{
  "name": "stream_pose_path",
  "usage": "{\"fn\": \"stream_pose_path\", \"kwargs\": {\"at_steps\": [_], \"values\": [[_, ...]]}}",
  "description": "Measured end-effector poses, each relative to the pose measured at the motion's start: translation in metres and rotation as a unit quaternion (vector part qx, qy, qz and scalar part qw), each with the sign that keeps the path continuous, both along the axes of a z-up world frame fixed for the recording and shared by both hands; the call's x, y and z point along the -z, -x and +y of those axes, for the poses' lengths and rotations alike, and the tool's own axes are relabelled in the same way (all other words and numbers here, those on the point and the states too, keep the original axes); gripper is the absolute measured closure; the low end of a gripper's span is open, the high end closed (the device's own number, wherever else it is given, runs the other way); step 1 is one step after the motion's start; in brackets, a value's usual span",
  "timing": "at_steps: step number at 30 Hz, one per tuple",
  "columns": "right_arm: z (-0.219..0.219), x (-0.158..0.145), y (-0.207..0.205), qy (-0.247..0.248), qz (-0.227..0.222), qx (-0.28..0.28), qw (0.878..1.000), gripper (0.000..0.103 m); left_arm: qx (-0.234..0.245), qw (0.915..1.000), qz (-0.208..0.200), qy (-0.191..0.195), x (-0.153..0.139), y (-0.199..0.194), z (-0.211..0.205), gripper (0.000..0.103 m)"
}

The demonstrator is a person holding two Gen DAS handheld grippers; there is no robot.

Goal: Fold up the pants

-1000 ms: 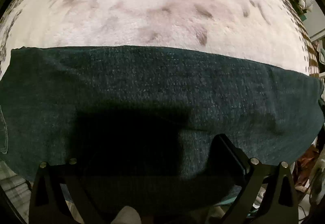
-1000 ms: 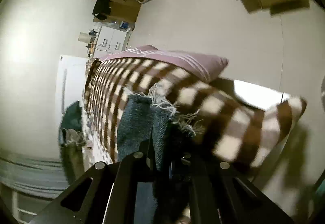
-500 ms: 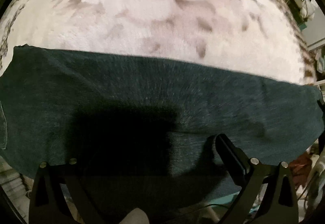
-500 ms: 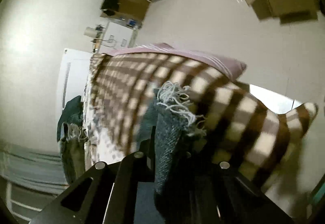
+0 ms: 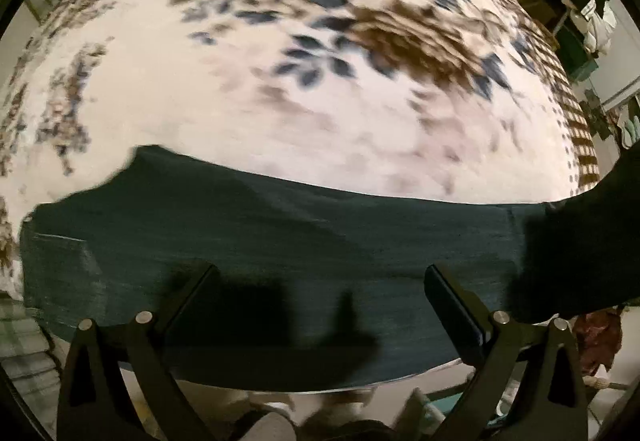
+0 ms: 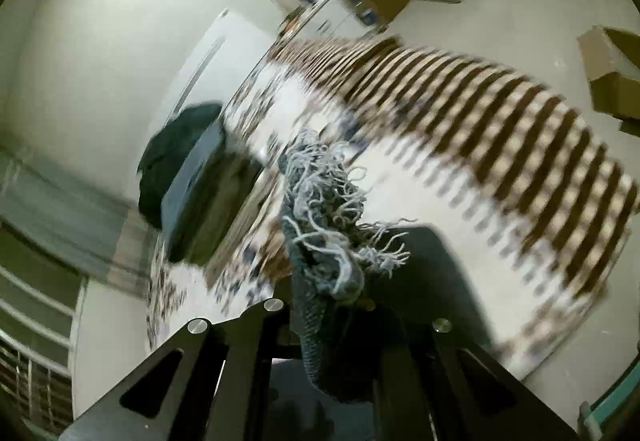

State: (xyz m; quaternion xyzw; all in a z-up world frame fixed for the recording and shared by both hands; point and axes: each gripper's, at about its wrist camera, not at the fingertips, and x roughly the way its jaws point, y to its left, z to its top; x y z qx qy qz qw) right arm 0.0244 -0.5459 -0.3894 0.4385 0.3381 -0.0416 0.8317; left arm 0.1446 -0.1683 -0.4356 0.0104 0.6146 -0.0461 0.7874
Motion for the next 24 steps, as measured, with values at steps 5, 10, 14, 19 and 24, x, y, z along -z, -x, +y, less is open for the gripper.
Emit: {"fn": "stream_pose_path", "kwargs": {"at_steps": [5,10,14,19,24], "values": [[0.086,0.022,-0.012,-0.014,0.022,-0.053,0.998,0.096,-0.025,0.9997,-0.004,-0.001,-0.012,0.010,0.064,0.000],[0.174,0.061,-0.019,-0.006,0.057,-0.116,0.992,0.096,-0.084,0.9965,0.004,-0.001,-0.020,0.024,0.142,0.000],[0.234,0.091,-0.018,0.017,0.085,-0.161,0.983,0.096,-0.128,0.9915,0.019,-0.012,-0.012,0.043,0.199,0.000],[0.299,0.130,-0.022,0.069,0.142,-0.210,0.965,0.086,-0.183,0.9818,0.050,-0.013,0.006,0.076,0.256,0.000],[0.356,0.151,-0.022,0.052,0.188,-0.264,0.945,0.054,-0.229,0.9707,0.070,-0.017,0.024,0.104,0.298,0.000]]}}
